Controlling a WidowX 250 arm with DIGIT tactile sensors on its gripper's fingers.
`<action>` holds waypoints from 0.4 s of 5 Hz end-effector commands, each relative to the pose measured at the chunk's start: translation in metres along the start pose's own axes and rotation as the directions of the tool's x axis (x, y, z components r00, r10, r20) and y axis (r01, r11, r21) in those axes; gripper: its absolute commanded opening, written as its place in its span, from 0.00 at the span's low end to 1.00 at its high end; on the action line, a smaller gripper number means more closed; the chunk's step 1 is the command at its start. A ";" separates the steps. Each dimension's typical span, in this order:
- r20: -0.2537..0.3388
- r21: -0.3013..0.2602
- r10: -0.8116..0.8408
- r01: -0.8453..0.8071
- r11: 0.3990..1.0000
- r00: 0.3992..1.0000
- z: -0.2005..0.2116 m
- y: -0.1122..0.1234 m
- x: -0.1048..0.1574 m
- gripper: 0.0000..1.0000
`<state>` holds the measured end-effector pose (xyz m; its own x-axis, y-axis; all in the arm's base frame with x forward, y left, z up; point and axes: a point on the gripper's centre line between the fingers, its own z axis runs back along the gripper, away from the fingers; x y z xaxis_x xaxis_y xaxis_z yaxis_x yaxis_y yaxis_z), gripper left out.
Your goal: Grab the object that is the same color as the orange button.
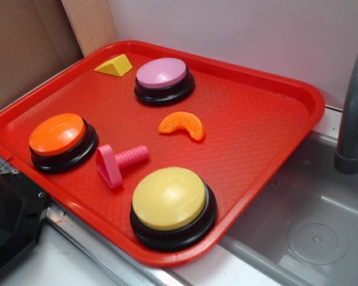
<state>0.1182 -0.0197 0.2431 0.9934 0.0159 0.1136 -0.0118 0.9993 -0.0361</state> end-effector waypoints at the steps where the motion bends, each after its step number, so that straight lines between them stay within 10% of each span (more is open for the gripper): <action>1: 0.000 0.000 0.000 0.000 1.000 1.000 0.000 0.000 0.000 1.00; 2: 0.024 0.018 0.109 -0.109 0.994 0.994 -0.008 -0.009 0.008 1.00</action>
<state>0.1249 -0.0281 0.2323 0.9830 0.1400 0.1184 -0.1375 0.9901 -0.0295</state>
